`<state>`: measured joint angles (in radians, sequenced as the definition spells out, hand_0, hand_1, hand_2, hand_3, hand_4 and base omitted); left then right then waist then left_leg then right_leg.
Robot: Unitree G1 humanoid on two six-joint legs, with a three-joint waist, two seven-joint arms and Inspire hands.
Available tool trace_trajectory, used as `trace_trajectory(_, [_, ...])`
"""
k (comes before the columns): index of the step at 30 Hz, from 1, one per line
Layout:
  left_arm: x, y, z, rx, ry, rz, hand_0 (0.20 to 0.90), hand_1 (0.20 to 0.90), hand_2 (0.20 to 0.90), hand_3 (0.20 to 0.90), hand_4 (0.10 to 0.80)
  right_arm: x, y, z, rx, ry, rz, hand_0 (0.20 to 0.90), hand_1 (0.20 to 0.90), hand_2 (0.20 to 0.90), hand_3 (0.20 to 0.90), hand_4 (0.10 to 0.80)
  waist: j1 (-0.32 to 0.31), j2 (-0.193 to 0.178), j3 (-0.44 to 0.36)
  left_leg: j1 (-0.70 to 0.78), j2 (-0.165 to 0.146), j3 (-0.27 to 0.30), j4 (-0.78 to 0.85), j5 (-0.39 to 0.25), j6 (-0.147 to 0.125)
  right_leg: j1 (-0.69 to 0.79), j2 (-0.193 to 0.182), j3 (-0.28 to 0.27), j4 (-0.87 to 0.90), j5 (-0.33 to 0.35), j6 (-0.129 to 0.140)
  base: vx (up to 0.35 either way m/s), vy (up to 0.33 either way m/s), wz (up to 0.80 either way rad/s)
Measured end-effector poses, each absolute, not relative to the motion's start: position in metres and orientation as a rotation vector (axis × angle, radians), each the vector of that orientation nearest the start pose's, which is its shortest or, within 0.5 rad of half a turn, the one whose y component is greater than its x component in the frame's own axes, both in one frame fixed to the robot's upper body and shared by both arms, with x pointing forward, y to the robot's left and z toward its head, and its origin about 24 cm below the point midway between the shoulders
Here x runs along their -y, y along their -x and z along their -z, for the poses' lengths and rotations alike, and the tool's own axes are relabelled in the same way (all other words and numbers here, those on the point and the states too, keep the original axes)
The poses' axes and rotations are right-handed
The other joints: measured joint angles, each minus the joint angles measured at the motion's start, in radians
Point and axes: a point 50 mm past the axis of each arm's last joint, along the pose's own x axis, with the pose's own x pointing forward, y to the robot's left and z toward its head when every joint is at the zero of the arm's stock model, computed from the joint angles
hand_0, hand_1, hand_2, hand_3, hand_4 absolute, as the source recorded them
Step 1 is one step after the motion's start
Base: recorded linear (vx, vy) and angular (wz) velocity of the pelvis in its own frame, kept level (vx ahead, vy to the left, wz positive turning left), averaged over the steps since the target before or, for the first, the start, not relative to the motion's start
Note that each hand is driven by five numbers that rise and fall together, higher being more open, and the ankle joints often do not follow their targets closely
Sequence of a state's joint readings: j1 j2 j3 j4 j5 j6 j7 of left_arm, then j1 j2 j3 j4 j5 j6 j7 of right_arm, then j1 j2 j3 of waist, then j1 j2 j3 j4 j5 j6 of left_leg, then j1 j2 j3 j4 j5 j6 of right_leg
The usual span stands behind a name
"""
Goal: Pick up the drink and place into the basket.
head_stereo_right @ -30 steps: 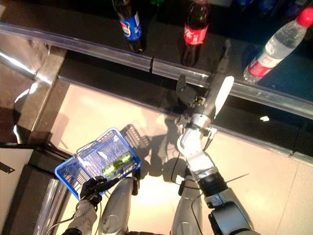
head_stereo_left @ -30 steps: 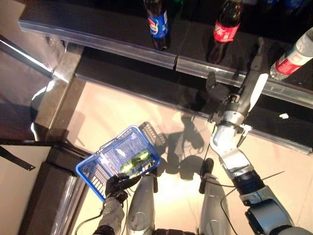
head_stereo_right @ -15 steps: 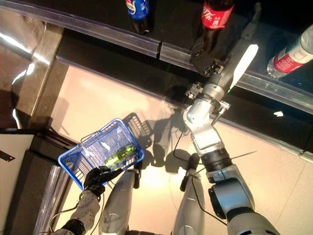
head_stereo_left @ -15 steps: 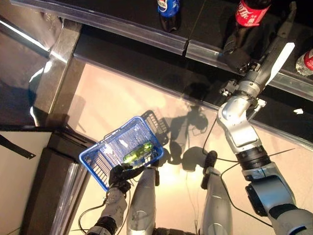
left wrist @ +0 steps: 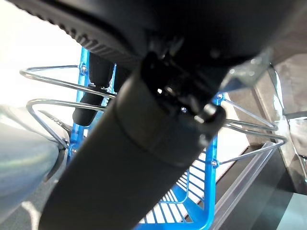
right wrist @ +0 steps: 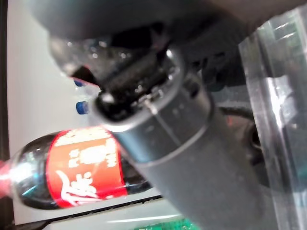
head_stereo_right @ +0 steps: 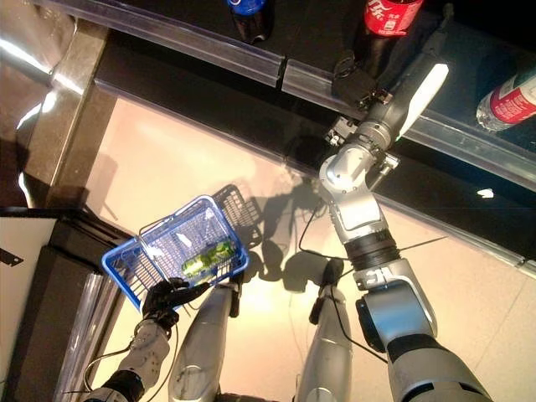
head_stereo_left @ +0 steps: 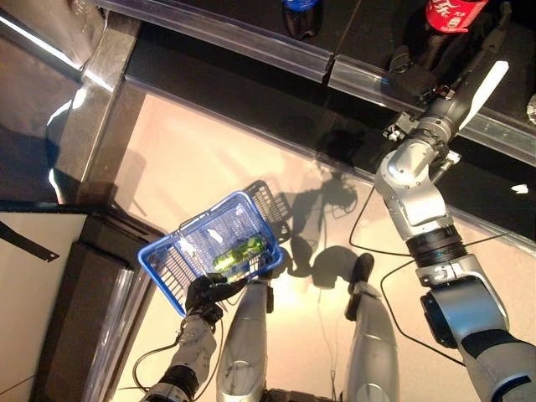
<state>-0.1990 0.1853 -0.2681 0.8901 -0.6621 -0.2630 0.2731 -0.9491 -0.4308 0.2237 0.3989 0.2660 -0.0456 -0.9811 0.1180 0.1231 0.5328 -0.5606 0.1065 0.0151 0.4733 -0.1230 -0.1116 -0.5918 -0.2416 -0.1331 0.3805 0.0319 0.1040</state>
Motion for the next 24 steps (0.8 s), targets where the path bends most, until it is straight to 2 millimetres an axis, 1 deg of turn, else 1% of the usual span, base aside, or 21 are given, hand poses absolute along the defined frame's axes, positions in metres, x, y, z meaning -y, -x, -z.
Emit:
trace_trajectory(5, [-0.187,-0.238,0.082,-0.502,0.237,-0.357,0.300,0.300,0.300,0.200,0.100,0.189,-0.367,-0.272,0.613,-0.049,0.745,0.900,0.900,0.900,0.900,0.800,0.000,-0.001,0.001,-0.021,-0.015,-0.007,0.003,0.007,0.007,-0.013,-0.009,0.002,0.003,0.001,0.001,0.007,0.000,0.08])
trace_trajectory(9, [-0.188,-0.238,0.082,-0.504,0.242,-0.356,0.300,0.300,0.300,0.200,0.100,0.192,-0.369,-0.279,0.622,-0.076,0.750,0.900,0.900,0.900,0.900,0.800,0.007,-0.002,0.001,-0.030,-0.017,-0.007,0.005,0.008,0.009,-0.022,-0.010,0.003,0.003,0.001,0.001,0.000,0.000,0.00])
trace_trajectory(12, [-0.188,-0.240,0.079,-0.488,0.241,-0.347,0.300,0.300,0.300,0.200,0.100,0.195,-0.369,-0.288,0.637,-0.083,0.757,0.900,0.900,0.900,0.900,0.800,0.011,-0.002,0.001,-0.049,-0.017,-0.011,0.018,0.010,0.007,-0.037,-0.011,0.003,0.012,0.001,0.001,0.000,0.000,0.00])
trace_trajectory(18, [-0.189,-0.242,0.077,-0.488,0.236,-0.337,0.300,0.300,0.300,0.200,0.100,0.200,-0.369,-0.293,0.638,-0.080,0.757,0.900,0.900,0.900,0.900,0.800,0.017,-0.002,0.001,-0.058,-0.021,-0.013,0.019,0.010,0.007,-0.046,-0.014,0.002,0.017,0.001,0.001,0.000,0.000,0.00])
trace_trajectory(23, [-0.189,-0.242,0.076,-0.481,0.236,-0.335,0.300,0.300,0.300,0.200,0.100,0.204,-0.368,-0.305,0.641,-0.129,0.740,0.900,0.900,0.900,0.900,0.800,0.017,-0.002,0.001,-0.071,-0.025,-0.024,0.021,0.013,0.007,-0.057,-0.014,0.002,0.018,0.001,0.001,0.004,-0.002,0.02])
trace_trajectory(24, [-0.189,-0.242,0.076,-0.481,0.236,-0.335,0.300,0.300,0.300,0.200,0.100,0.205,-0.367,-0.307,0.642,-0.133,0.736,0.361,0.361,0.361,0.271,0.171,0.017,-0.002,0.001,-0.073,-0.026,-0.026,0.021,0.013,0.007,-0.058,-0.015,0.002,0.019,0.001,0.001,0.000,0.000,0.00])
